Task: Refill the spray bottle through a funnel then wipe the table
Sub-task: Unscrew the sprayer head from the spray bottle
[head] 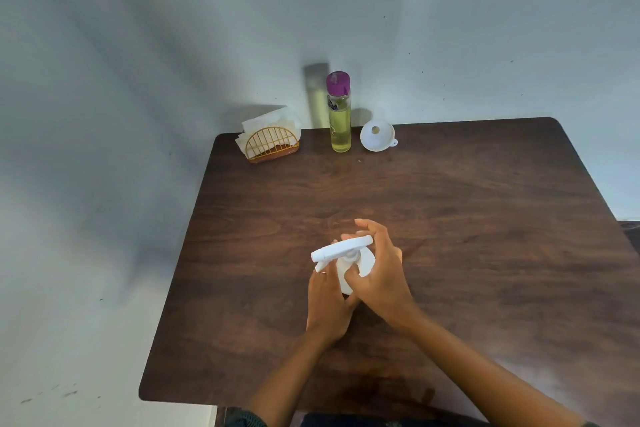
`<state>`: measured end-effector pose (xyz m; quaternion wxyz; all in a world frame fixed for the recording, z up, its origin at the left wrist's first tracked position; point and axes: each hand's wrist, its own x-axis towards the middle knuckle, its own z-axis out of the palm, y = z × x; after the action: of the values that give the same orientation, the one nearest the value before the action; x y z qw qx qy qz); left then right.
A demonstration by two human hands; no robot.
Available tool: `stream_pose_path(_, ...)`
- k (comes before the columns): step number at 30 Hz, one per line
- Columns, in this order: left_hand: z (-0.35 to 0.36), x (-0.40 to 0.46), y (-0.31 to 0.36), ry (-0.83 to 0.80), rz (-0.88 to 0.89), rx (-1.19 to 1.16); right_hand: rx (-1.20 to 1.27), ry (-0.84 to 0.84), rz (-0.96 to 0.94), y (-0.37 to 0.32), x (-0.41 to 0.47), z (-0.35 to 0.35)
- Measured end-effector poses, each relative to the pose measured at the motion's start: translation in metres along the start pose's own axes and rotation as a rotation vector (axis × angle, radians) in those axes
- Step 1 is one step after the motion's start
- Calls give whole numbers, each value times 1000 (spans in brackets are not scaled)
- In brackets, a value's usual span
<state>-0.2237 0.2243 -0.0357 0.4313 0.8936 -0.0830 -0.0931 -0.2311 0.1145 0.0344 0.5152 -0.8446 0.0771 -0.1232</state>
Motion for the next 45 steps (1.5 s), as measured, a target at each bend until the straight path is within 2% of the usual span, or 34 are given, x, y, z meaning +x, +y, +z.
stream_pose_path(8, 0, -4, 0, 0, -21, -18, -45, 14, -10, -1, 4, -3)
stream_pose_path(14, -3, -1, 5, 6, 11, -13, -76, -83, -87, -3, 2, -7)
stream_pose_path(20, -2, -3, 4, 20, 7, -11, -54, -35, -37, -3, 5, -5)
stream_pose_path(25, -4, -3, 9, 14, 22, -2, -31, -125, -53, -6, 5, -8)
stream_pose_path(29, -2, -4, 4, 7, -10, -17, -25, -70, -14, -6, 6, -7)
stream_pose_path(34, -2, -5, 7, 19, -22, -18, -60, 9, -105, -10, 4, -4)
stream_pose_path(45, -3, -2, 5, 13, 40, 32, 114, -66, -151, -53, 15, -23)
